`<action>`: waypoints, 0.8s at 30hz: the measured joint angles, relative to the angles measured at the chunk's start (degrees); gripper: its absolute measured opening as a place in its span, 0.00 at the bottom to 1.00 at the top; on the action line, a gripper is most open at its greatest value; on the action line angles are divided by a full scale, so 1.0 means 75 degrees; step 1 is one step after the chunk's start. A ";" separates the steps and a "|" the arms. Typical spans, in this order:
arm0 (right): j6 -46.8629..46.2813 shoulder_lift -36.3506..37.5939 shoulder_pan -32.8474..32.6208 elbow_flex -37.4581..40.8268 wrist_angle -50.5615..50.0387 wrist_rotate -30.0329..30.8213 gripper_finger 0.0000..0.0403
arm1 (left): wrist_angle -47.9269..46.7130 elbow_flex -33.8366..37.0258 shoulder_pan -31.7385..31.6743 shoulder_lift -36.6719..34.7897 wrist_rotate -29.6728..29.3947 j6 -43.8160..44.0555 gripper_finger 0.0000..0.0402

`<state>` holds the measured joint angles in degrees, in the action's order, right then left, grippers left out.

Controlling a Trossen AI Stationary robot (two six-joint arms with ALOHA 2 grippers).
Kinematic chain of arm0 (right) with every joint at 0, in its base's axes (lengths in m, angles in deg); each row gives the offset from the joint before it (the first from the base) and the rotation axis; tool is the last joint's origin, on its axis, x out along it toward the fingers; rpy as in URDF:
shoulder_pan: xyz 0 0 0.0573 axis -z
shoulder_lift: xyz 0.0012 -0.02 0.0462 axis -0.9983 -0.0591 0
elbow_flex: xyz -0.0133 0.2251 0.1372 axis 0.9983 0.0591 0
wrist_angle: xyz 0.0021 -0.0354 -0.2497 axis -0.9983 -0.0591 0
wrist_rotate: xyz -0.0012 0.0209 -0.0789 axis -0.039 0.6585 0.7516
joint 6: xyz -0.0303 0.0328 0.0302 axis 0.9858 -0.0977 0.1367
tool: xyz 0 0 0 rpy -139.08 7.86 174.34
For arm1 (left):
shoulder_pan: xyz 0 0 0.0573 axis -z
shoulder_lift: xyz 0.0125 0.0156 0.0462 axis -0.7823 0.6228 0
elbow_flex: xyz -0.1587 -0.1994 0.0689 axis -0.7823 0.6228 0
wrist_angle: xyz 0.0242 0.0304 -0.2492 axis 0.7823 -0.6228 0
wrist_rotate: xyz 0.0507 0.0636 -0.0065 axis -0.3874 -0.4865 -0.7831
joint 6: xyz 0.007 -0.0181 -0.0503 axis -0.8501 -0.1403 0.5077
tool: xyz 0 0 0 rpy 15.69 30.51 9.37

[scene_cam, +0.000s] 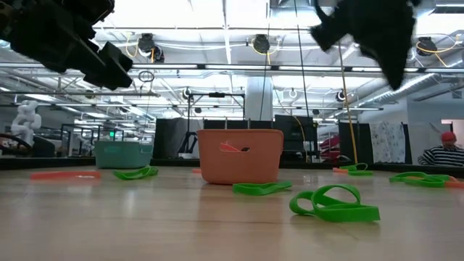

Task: Sort rubber bands into baskets
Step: Put the orange rubber band into the orange bin

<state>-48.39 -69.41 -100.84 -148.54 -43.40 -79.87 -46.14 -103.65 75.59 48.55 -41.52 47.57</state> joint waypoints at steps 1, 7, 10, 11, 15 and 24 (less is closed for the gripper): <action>-0.0427 0.0213 0.0036 0.0365 0.0193 -0.0220 0.23 | 0.0004 0.0000 0.0003 0.0000 0.0000 0.0000 0.51; -0.1776 0.1555 0.0074 0.2784 0.2424 -0.1008 0.23 | 0.0002 0.0000 0.0003 0.0001 0.0029 0.0003 0.51; -0.2230 0.2146 0.0088 0.3692 0.3193 -0.1034 0.23 | 0.0005 0.0000 0.0001 0.0003 0.0029 0.0001 0.51; -0.2369 0.2295 0.0089 0.3940 0.3438 -0.1017 0.23 | 0.0005 0.0000 0.0001 0.0003 0.0029 0.0001 0.51; -0.2808 0.2665 0.0089 0.4747 0.4065 -0.0973 0.23 | 0.0005 0.0000 0.0000 0.0003 0.0026 -0.0003 0.51; -0.2925 0.2641 0.0086 0.5549 0.5004 -0.0972 0.23 | -0.0012 -0.0003 0.0000 0.0006 0.0006 -0.0009 0.51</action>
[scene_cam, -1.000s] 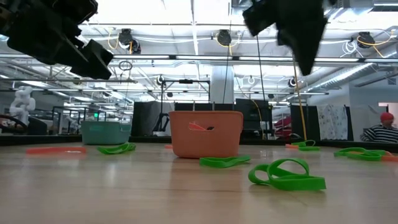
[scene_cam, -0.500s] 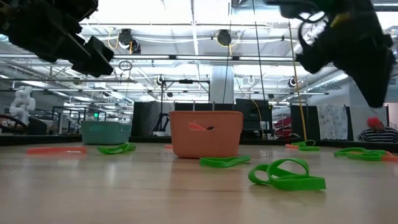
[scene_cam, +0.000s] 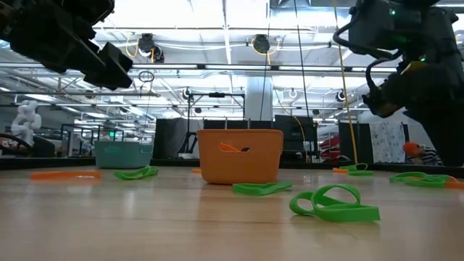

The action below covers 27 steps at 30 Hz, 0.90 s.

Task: Sort rubber bands into baskets
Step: Put the orange rubber band into the orange bin

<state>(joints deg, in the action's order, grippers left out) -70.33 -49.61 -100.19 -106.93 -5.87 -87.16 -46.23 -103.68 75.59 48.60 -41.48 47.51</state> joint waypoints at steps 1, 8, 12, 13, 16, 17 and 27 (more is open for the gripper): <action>0.0027 0.0000 0.0000 0.0014 0.0058 0.0002 0.23 | -0.0003 0.0000 0.0000 0.0003 -0.0003 0.0001 0.51; 0.0005 0.0000 -0.0004 0.0025 0.0105 0.0088 0.23 | -0.0012 -0.0003 0.0000 0.0003 -0.0012 0.0000 0.51; 0.0019 -0.0057 -0.0003 0.0025 0.0177 0.0239 0.23 | -0.0016 -0.0006 0.0000 0.0003 -0.0015 0.0001 0.51; 0.0021 -0.0086 -0.0010 0.0025 0.0187 0.0239 0.23 | -0.0022 -0.0006 0.0001 0.0003 -0.0014 0.0003 0.51; 0.0058 -0.0165 -0.0055 0.0025 0.0196 0.0256 0.23 | -0.0041 -0.0006 0.0003 0.0003 -0.0015 0.0003 0.51; 0.0120 -0.0212 -0.0060 0.0025 0.0196 0.0251 0.23 | -0.0042 -0.0006 0.0002 0.0002 -0.0015 0.0003 0.51; 0.0565 -0.0676 -0.0105 0.0027 0.0239 0.0349 0.23 | -0.0039 -0.0006 0.0002 0.0002 -0.0017 0.0040 0.51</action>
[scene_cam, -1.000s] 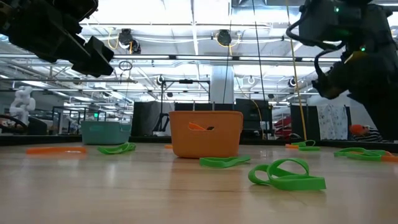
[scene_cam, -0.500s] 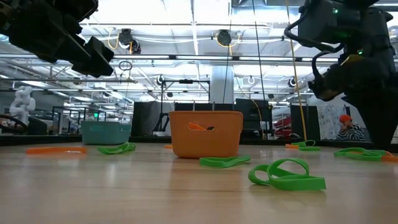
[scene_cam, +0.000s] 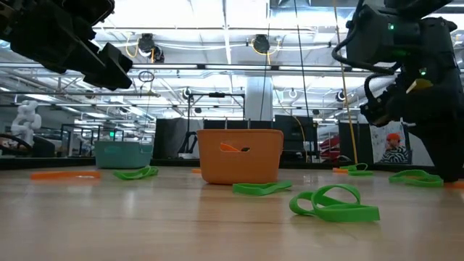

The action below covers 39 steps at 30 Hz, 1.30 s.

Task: Sort rubber bands into baskets
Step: Put the orange rubber band into the orange bin

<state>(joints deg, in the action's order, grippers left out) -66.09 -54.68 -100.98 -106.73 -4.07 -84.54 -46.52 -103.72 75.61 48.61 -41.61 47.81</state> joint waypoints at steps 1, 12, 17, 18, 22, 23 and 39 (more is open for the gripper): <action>0.0045 -0.0042 0.0000 0.0009 -0.0002 -0.0089 0.23 | -0.0002 0.0000 -0.0001 0.0001 0.0000 0.0024 0.51; 0.0402 -0.0100 0.0010 0.0235 0.0155 -0.0405 0.21 | -0.0010 -0.0006 -0.0002 0.0001 0.0000 0.0026 0.51; 0.0536 -0.0091 0.0015 0.0241 0.0022 -0.0658 0.06 | -0.0008 -0.0006 -0.0002 0.0001 0.0000 0.0026 0.51; 0.0571 -0.0084 0.0012 0.0247 -0.0027 -0.0688 0.03 | -0.0008 -0.0006 -0.0001 0.0001 0.0000 0.0026 0.51; 0.0631 -0.0094 0.0005 0.0176 -0.0447 -0.0813 0.01 | -0.0005 -0.0006 -0.0002 0.0001 0.0000 0.0029 0.51; 0.0661 -0.0105 -0.0008 0.0137 -0.0734 -0.0878 0.01 | -0.0005 -0.0006 0.0001 -0.0002 0.0000 0.0032 0.51; 0.0547 -0.0105 -0.0006 -0.3458 -0.4747 -0.0157 0.00 | 0.0004 -0.0006 -0.0002 0.0001 -0.0003 0.0158 0.51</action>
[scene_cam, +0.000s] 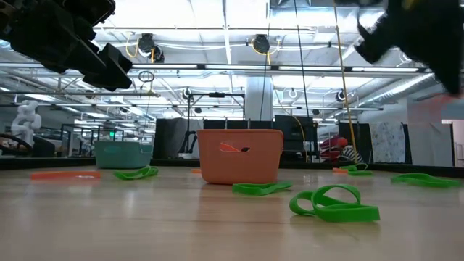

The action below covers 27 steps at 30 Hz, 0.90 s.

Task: Sort rubber bands into baskets
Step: Put the orange rubber band into the orange bin

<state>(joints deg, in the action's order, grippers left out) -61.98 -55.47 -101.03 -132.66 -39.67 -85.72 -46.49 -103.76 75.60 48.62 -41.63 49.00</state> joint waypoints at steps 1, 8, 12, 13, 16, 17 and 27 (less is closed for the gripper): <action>0.0033 0.0000 0.0000 -0.0261 0.0190 0.0275 0.00 | 0.0000 0.0000 0.0000 0.0000 0.0000 0.0000 0.51; 0.1053 -0.0027 -0.0074 -0.1116 0.2671 0.1805 0.00 | -0.0055 0.0000 -0.0001 0.0000 -0.0910 0.0005 0.51; 0.1845 -0.0352 -0.0102 -0.1116 0.4413 0.1803 0.00 | -0.0717 0.0000 -0.0012 -0.0003 -0.1908 0.0599 0.51; 0.2060 -0.0483 -0.0102 -0.1116 0.4804 0.1806 0.00 | -0.1037 -0.0027 -0.0008 -0.0002 -0.1918 0.0773 0.51; 0.2793 -0.0939 -0.0093 -0.1116 0.5684 0.1816 0.00 | -0.2177 -0.0353 -0.0006 0.0003 -0.1935 0.1406 0.51; 0.3034 -0.1122 -0.0093 -0.1116 0.5921 0.1831 0.00 | -0.2554 -0.0502 -0.0006 0.0003 -0.1940 0.1631 0.51; 0.4221 -0.2388 0.0274 -0.1110 0.6480 0.1846 0.00 | -0.4944 -0.1081 0.0139 0.0040 -0.1822 0.3902 0.51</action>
<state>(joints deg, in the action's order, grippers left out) -30.33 -73.38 -98.97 -140.99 8.93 -71.87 -83.57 -111.87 76.64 48.92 -55.30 78.26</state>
